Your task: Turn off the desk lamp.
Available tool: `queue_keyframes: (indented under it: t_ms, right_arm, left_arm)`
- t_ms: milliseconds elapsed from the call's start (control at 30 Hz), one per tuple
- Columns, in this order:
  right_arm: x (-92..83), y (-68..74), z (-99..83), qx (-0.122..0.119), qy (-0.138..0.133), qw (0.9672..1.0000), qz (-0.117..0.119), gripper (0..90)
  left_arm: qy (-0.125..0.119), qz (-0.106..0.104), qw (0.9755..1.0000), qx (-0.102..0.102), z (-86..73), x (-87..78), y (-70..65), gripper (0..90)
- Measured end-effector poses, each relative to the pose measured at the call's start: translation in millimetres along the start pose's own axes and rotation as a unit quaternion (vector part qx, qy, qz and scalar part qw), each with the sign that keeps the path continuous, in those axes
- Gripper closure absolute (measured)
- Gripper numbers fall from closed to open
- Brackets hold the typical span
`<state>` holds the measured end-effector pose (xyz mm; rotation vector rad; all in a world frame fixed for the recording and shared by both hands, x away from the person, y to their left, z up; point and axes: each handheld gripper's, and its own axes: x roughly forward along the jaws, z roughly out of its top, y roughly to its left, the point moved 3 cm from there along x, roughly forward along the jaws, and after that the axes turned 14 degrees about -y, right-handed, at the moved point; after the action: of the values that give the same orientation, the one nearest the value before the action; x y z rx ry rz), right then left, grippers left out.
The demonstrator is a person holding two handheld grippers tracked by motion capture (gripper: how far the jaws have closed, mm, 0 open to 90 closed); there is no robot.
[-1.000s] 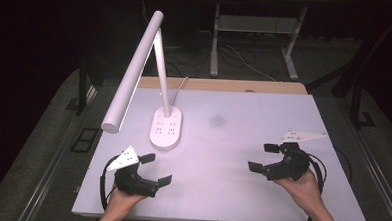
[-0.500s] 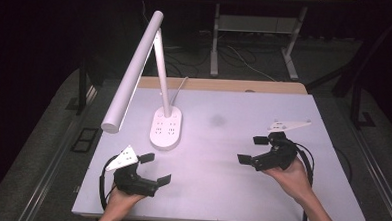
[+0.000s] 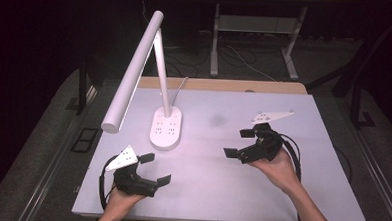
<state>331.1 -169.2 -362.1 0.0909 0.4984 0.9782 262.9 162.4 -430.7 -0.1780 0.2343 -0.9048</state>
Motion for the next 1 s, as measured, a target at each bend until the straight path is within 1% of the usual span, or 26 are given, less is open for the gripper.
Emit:
queue_keyframes:
  t_ms: [33, 67, 200, 233, 267, 400, 600, 667, 767, 800, 933, 1000]
  right_arm:
    - [5.0, 1.0, 2.3, -0.002, 0.001, 1.0, 0.003, 0.9]
    - [5.0, 1.0, 2.3, -0.002, 0.001, 1.0, 0.003, 0.9]
    - [14.6, 1.9, 6.1, -0.004, 0.004, 1.0, 0.007, 0.9]
    - [18.8, 2.2, 8.0, -0.001, 0.006, 0.9999, 0.008, 0.9]
    - [18.8, 2.2, 8.0, -0.001, 0.006, 0.9999, 0.008, 0.9]
    - [28.2, 3.2, 13.6, -0.005, 0.006, 0.9999, 0.012, 0.9]
    - [38.3, 3.3, 18.4, -0.003, 0.008, 0.9998, 0.016, 1.0]
    - [44.6, 2.0, 21.2, -0.001, 0.011, 0.9998, 0.017, 1.0]
    - [49.5, 0.5, 22.8, 0.0, 0.011, 0.9998, 0.016, 0.9]
    - [53.9, -1.4, 24.3, 0.002, 0.011, 0.9998, 0.015, 1.0]
    - [60.6, -4.0, 26.7, 0.004, 0.013, 0.9998, 0.014, 1.0]
    - [67.2, -6.1, 28.8, 0.002, 0.015, 0.9998, 0.014, 1.0]
  left_arm:
    - [0.0, 0.0, 1.0, 0.0, -0.2, 0.1, 0.0, 0.0]
    - [0.0, 0.0, 1.0, -0.001, -0.3, 0.3, 0.1, 0.0]
    - [0.0, 0.0, 1.0, 0.001, -0.2, 0.3, 1.0, 0.0]
    - [0.0, 0.0, 1.0, 0.001, -0.2, 0.2, 1.2, 0.0]
    - [0.001, 0.0, 1.0, 0.001, -0.2, 0.1, 1.3, 0.0]
    - [0.0, 0.001, 1.0, 0.002, -0.2, 0.1, 1.5, 0.0]
    - [0.001, 0.002, 1.0, 0.001, -0.4, 0.3, 0.9, 0.0]
    - [0.001, 0.001, 1.0, 0.001, -0.4, 0.3, 0.9, 0.0]
    - [0.0, 0.001, 1.0, 0.0, -0.3, 0.1, 1.2, 0.0]
    - [0.001, 0.001, 1.0, 0.001, -0.2, -0.1, 1.4, 0.0]
    - [-0.001, 0.001, 1.0, 0.0, -0.1, -0.4, 1.4, 0.0]
    - [-0.001, 0.001, 1.0, 0.001, 0.1, -0.5, 1.3, 0.0]
